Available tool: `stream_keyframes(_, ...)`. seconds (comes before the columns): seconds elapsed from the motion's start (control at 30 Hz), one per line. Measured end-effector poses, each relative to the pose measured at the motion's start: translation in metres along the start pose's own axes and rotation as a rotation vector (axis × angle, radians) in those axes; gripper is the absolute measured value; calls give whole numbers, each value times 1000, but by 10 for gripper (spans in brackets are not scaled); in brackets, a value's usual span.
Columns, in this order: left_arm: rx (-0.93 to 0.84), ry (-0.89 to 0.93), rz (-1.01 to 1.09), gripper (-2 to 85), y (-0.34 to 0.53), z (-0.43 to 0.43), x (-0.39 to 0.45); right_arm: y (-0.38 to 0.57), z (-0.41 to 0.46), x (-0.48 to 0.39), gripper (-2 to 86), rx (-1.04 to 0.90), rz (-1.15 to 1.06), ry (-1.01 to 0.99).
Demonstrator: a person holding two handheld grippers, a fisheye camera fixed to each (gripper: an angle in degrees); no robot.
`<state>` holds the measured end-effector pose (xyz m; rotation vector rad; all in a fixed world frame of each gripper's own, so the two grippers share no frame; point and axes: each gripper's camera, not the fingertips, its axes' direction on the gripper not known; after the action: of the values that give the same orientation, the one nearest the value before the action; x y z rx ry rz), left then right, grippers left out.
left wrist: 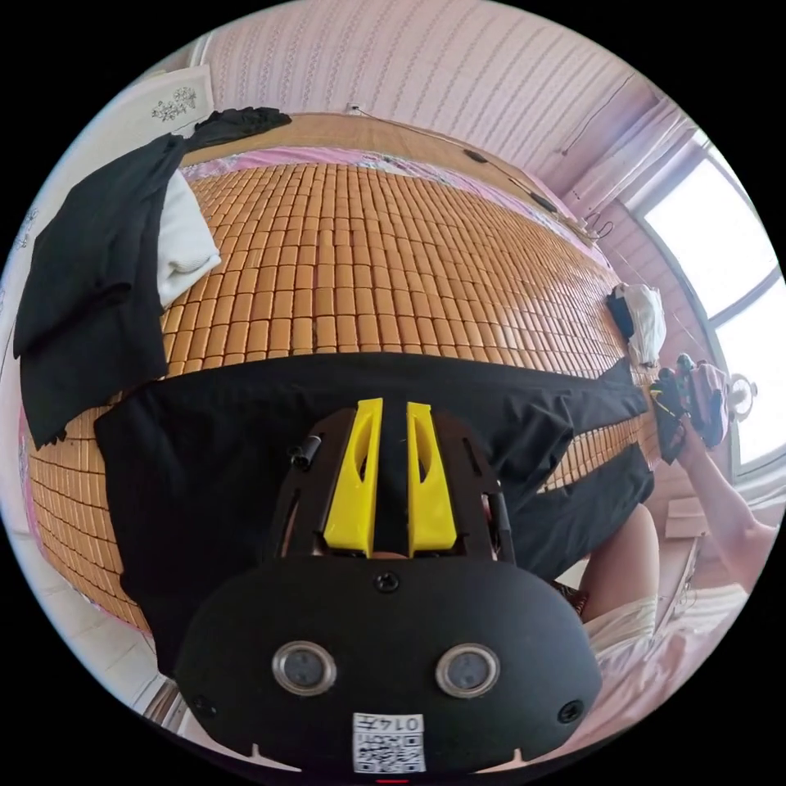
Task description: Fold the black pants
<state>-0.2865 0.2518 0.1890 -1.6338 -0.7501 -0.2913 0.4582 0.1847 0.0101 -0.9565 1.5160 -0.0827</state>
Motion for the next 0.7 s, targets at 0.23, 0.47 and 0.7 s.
stream_keyframes(0.23,-32,-118,67,62,-14,49,13,9,0,27,23,-37,22,-93)
stream_keyframes(0.47,-7,-141,114,58,-6,62,25,52,-156,44,5,327,-54,-223)
stream_keyframes(0.7,-13,-95,137,-7,-1,72,28,-22,-161,43,3,264,-179,-144)
